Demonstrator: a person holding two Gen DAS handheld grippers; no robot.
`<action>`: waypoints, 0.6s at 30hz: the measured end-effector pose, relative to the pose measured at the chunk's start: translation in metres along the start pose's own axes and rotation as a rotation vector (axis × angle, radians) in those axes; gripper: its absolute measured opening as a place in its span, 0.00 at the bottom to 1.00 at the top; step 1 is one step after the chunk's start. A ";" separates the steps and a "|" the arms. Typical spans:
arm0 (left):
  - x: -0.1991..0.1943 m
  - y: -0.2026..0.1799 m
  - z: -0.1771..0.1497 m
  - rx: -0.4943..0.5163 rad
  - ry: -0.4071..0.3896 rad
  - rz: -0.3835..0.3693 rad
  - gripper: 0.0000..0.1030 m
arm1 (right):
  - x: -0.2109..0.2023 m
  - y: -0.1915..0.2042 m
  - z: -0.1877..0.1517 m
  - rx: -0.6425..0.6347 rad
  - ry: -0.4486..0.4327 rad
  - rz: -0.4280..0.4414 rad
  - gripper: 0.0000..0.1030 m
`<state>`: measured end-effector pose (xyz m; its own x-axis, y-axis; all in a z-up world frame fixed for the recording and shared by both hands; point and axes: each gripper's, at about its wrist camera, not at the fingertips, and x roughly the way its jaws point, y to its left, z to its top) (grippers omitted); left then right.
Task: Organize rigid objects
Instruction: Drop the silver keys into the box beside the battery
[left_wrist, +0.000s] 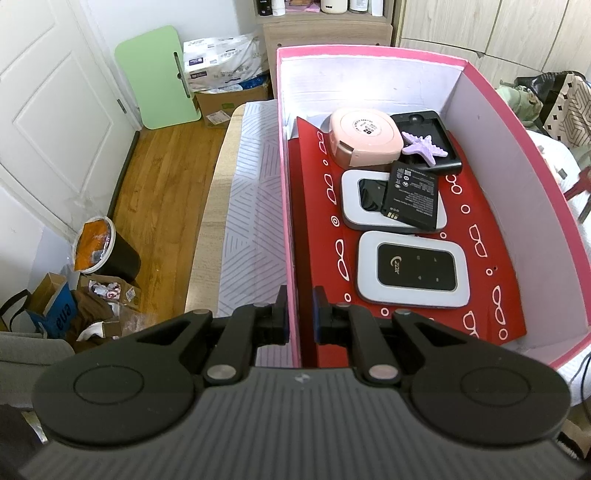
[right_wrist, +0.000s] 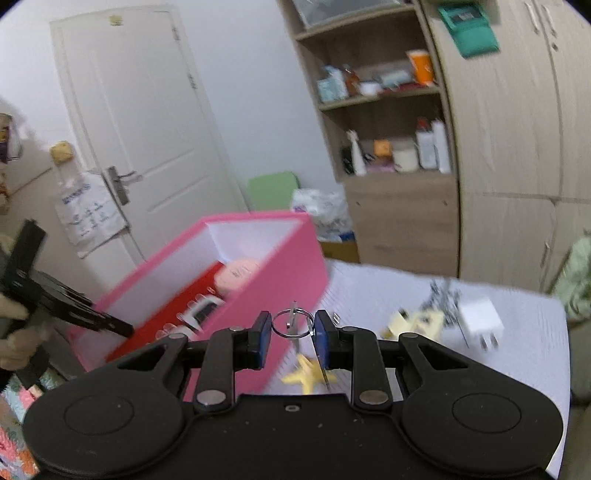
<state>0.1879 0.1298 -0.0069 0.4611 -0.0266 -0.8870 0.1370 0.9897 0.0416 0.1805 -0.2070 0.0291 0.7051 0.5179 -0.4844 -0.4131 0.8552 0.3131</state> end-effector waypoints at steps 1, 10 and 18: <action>0.000 0.001 0.000 -0.003 -0.002 -0.003 0.09 | -0.002 0.004 0.004 -0.009 -0.008 0.014 0.28; -0.001 0.003 0.001 -0.014 0.005 -0.014 0.09 | 0.003 0.052 0.045 -0.074 -0.021 0.237 0.28; 0.000 0.002 0.001 -0.017 0.006 -0.009 0.09 | 0.069 0.070 0.037 -0.171 0.115 0.187 0.28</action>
<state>0.1889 0.1317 -0.0061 0.4547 -0.0348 -0.8900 0.1260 0.9917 0.0256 0.2217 -0.1117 0.0478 0.5414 0.6575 -0.5240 -0.6280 0.7306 0.2678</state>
